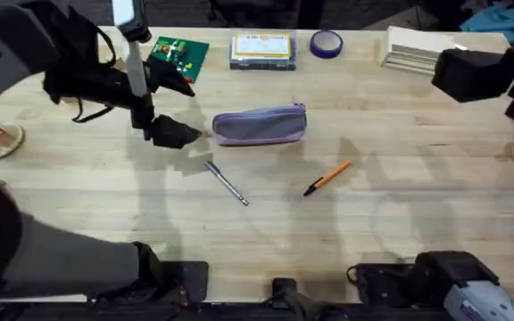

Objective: Unzip the bag, pick up the pens from the table one at a time and place them inside, then zip the bag closed.

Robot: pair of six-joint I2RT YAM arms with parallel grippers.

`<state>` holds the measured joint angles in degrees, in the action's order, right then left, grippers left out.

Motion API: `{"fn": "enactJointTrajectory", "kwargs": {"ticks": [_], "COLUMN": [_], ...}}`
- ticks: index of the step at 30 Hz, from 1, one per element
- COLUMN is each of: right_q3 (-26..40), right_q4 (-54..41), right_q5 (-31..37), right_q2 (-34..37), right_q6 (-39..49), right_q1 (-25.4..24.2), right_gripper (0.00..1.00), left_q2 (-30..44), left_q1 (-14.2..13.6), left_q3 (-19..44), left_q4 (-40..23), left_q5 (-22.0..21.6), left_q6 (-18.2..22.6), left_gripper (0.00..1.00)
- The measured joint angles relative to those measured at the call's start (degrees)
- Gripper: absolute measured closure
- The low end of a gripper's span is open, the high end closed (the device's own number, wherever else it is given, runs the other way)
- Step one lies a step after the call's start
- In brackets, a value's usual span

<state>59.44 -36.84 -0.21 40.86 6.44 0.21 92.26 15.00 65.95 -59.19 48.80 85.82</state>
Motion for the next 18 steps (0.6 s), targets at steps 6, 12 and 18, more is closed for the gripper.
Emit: {"fn": "enactJointTrajectory", "kwargs": {"ticks": [6,12,18], "right_q3": [0.0,0.0,0.0], "right_q4": [0.0,0.0,0.0], "right_q5": [0.0,0.0,0.0], "right_q2": [0.0,0.0,0.0], "right_q6": [0.0,0.0,0.0], "right_q1": [0.0,0.0,0.0], "right_gripper": [0.003,0.003,0.003], "left_q2": [7.7,11.0,12.2], "left_q1": [-0.1,-1.5,-4.7], "left_q3": [0.0,0.0,0.0], "left_q4": [3.7,5.9,7.6], "left_q5": [6.3,8.9,9.6], "left_q6": [0.0,0.0,0.0], "left_gripper": [0.008,0.008,0.008]}}
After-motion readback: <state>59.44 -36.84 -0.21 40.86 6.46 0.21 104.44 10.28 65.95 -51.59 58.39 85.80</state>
